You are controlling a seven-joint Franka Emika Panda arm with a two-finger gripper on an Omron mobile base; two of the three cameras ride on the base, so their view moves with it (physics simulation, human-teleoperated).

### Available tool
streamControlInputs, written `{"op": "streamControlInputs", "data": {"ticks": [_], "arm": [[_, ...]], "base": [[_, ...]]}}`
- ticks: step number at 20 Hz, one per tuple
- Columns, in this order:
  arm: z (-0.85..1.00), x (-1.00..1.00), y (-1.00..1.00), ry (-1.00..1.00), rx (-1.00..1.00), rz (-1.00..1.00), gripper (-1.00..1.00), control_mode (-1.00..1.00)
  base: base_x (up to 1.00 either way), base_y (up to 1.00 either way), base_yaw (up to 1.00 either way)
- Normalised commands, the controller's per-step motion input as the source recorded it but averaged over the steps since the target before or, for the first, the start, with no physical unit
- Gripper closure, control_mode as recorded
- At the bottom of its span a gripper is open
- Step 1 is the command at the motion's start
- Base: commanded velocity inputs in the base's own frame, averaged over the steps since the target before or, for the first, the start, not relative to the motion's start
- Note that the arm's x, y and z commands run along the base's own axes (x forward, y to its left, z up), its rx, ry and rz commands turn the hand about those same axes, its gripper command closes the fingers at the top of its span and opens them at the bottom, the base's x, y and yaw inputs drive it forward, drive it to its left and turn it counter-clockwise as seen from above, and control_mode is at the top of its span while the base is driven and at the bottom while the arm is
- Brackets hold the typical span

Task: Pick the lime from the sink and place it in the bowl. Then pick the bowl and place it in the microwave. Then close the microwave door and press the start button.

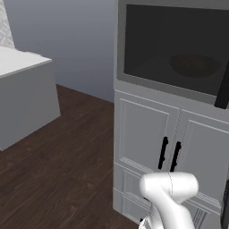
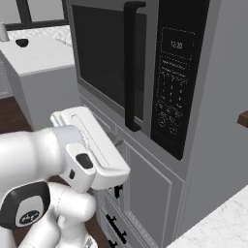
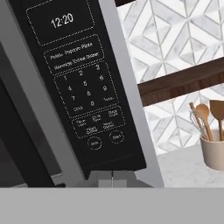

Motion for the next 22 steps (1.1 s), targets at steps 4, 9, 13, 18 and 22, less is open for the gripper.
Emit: {"op": "streamControlInputs", "data": {"ticks": [4,9,13,18,22], "arm": [[-0.03,0.24,-0.1,0.0,0.0,0.0,1.0,-1.0],[-0.03,0.22,-0.19,0.0,0.01,0.0,1.0,-1.0],[-0.08,0.25,-0.33,0.0,0.03,0.0,1.0,-1.0],[-0.12,0.24,-0.26,0.0,0.02,0.0,1.0,-1.0],[-0.14,0.23,-0.27,0.0,0.01,0.0,1.0,-1.0]], "base": [[0.0,0.0,0.0],[0.0,0.0,0.0],[0.0,0.0,0.0],[0.0,0.0,0.0],[0.0,0.0,0.0]]}}
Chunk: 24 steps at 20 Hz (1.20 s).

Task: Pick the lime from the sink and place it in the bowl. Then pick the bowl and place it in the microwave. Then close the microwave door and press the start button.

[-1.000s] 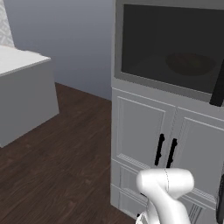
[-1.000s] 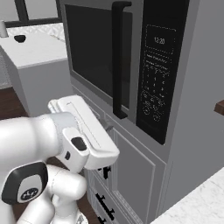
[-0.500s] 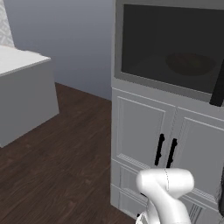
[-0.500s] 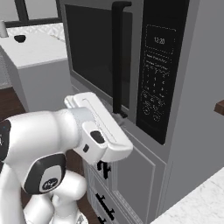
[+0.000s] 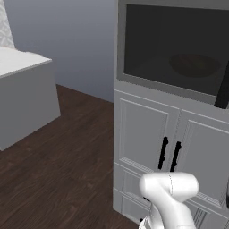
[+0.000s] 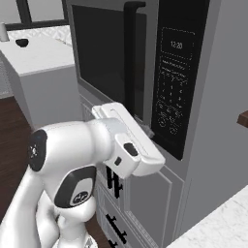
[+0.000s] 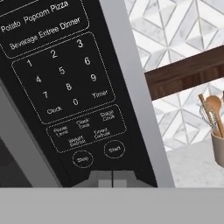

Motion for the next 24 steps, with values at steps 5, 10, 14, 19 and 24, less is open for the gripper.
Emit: {"op": "streamControlInputs", "data": {"ticks": [5,10,14,19,24], "arm": [[-0.12,0.18,-0.25,0.0,0.02,0.0,1.0,-1.0],[-0.17,0.2,-0.08,0.0,0.0,0.0,1.0,-1.0],[-0.11,0.24,-0.12,0.0,0.0,0.0,1.0,-1.0],[0.0,0.15,-0.36,0.0,0.05,0.0,1.0,-1.0],[-0.05,0.07,-0.23,0.0,0.02,0.0,1.0,-1.0]], "base": [[0.0,0.0,0.0],[0.0,0.0,0.0],[0.0,0.0,0.0],[0.0,0.0,0.0],[0.0,0.0,0.0]]}}
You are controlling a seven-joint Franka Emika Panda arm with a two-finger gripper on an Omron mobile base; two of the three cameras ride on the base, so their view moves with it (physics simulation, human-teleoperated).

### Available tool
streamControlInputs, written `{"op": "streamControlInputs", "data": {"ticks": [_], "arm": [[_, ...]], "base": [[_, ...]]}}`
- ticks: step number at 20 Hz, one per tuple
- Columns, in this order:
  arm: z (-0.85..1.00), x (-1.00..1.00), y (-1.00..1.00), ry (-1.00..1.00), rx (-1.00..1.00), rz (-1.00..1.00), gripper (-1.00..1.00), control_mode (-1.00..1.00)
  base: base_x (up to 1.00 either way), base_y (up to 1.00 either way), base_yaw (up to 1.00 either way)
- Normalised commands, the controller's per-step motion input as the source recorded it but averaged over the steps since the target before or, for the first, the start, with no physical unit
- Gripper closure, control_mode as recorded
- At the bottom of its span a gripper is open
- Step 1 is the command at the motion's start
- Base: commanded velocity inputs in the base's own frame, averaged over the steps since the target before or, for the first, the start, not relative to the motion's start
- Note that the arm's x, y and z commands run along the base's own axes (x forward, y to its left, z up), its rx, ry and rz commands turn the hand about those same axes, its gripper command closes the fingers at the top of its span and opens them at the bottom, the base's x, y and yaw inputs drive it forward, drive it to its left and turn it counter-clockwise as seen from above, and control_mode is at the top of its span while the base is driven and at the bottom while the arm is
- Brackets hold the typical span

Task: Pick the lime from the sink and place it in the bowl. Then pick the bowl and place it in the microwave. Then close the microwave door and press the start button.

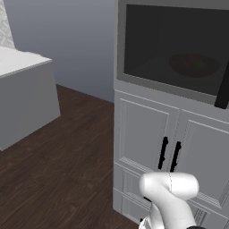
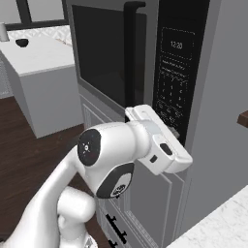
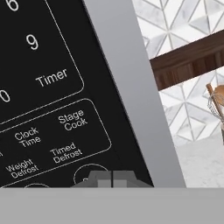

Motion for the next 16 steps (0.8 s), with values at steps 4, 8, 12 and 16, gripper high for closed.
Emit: {"op": "streamControlInputs", "data": {"ticks": [4,8,12,16], "arm": [[-0.25,0.22,-0.03,0.0,0.0,0.0,1.0,-1.0],[-0.36,0.31,0.0,0.0,0.0,-0.01,1.0,-1.0],[-0.13,0.64,0.02,-0.07,0.0,-0.19,1.0,-1.0],[0.0,0.83,0.0,-0.11,0.0,-0.29,1.0,-1.0]], "base": [[0.0,0.0,0.0],[0.0,0.0,0.0],[0.0,0.0,0.0],[0.0,0.0,0.0]]}}
